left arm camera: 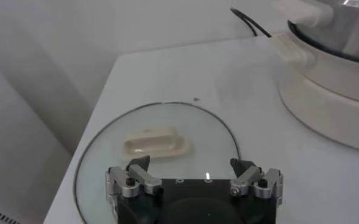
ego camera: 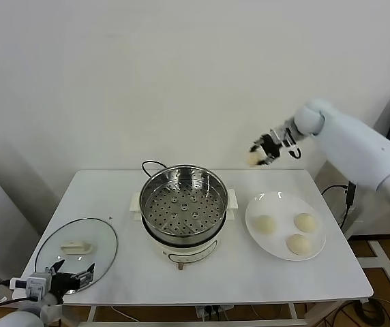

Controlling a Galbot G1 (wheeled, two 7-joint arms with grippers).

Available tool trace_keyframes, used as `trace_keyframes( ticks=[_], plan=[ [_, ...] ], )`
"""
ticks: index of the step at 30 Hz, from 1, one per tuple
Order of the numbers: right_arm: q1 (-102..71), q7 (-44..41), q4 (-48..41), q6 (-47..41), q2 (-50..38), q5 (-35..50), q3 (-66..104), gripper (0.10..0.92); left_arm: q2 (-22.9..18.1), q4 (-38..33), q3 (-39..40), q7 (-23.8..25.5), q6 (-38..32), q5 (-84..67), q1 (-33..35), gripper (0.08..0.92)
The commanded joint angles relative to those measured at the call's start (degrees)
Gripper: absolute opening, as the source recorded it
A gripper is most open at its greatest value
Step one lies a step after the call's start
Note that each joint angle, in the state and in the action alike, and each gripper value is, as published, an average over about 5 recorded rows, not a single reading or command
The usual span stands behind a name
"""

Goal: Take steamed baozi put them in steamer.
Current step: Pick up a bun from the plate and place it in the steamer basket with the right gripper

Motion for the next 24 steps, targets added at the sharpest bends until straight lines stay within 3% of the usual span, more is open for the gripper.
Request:
trace_keyframes(
  ticks=[1,6,17,24],
  plan=[
    [7.06,-1.83,2.46,18.47,10.61,-1.48,-4.11,0.483,0.13,-0.03,0.1,0.08,-0.11,0.09,0.15,0.823],
    [5.55,-1.7,4.28,23.46,13.83,-9.39,-2.88,0.484,0.27,0.08,0.13,0.2,-0.31,0.17,0.38,0.823],
    [-4.05,-1.35,6.76,23.56,15.21,-30.44,2.72,0.484,0.37,0.18,0.52,0.42,-0.52,0.92,0.68,0.823],
    [-9.05,0.09,7.28,23.56,15.88,-34.78,4.48,0.484,0.52,0.21,0.58,0.48,-0.58,0.98,0.72,0.823]
  ],
)
